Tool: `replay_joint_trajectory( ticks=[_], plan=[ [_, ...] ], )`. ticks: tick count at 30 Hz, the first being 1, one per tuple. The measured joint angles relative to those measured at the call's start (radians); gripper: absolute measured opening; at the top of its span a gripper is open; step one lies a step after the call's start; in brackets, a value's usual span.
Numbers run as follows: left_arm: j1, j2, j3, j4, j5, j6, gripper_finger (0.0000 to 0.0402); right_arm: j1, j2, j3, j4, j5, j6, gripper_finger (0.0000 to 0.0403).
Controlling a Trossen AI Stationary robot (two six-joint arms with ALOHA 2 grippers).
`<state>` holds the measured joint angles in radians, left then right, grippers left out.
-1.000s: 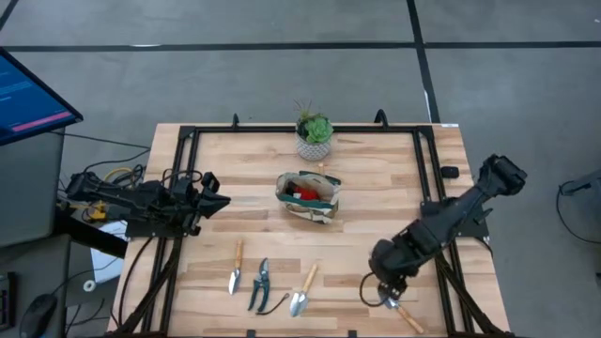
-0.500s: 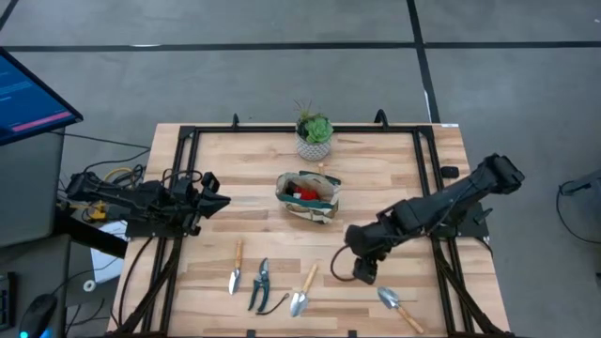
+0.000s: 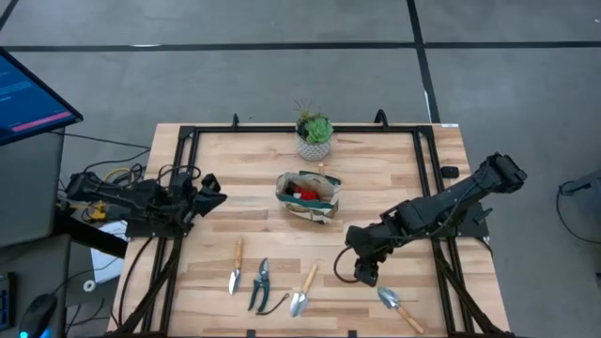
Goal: Pick & Place Garden tools in Gardening bag
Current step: Put the trowel into the gardening bag
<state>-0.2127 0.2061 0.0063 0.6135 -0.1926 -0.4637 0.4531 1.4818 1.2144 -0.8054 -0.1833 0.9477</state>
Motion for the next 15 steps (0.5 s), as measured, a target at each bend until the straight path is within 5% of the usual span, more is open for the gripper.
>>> replay_joint_trajectory(
  ticks=[8,15],
  plan=[
    [0.0,0.001,0.0,0.086,0.013,-0.056,0.0002,-0.061,-0.002,0.0,0.086,0.0,-0.07,0.0189],
    [0.0,0.007,0.003,0.323,-0.177,-0.165,0.0002,-0.161,-0.08,0.0,0.148,-0.006,-0.15,0.019]
  ],
)
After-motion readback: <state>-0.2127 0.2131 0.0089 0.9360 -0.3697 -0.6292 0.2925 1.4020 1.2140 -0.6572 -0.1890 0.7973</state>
